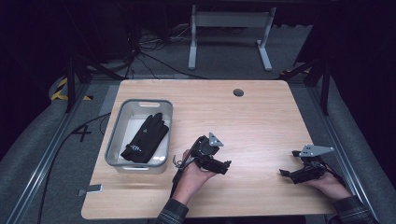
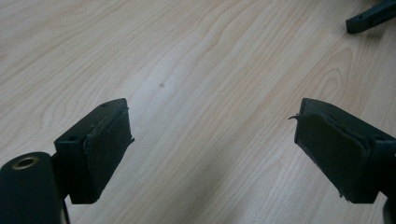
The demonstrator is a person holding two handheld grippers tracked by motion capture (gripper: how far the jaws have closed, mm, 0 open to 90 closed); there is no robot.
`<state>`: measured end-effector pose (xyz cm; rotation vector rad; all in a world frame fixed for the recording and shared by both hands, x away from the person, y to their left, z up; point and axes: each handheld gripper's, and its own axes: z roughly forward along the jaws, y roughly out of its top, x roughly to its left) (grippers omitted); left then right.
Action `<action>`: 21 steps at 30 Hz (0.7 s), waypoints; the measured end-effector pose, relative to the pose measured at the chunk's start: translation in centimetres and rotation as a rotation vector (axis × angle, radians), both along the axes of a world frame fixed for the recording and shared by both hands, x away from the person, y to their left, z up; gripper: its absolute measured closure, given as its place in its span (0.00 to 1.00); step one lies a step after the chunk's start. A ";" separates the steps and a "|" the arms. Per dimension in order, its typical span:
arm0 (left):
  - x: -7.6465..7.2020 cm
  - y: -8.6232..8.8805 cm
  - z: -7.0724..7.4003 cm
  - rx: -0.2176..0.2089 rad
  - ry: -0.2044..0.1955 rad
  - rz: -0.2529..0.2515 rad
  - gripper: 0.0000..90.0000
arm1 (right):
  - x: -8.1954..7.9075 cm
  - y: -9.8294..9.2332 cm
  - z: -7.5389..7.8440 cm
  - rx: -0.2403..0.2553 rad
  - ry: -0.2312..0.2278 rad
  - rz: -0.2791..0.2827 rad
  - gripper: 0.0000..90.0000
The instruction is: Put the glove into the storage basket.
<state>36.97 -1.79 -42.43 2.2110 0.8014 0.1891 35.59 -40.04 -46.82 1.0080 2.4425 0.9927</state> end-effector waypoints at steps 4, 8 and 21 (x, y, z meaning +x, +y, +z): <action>-0.4 -0.5 -1.0 0.010 0.005 -0.005 0.12 | 0.0 0.0 0.0 0.000 0.000 0.002 0.00; -0.5 -0.9 -1.5 0.030 -0.002 -0.007 0.11 | 0.0 0.0 0.0 0.000 0.000 0.004 0.00; -1.0 -2.4 -3.9 0.101 0.002 -0.042 0.10 | 0.0 0.0 0.0 -0.001 0.000 0.005 0.00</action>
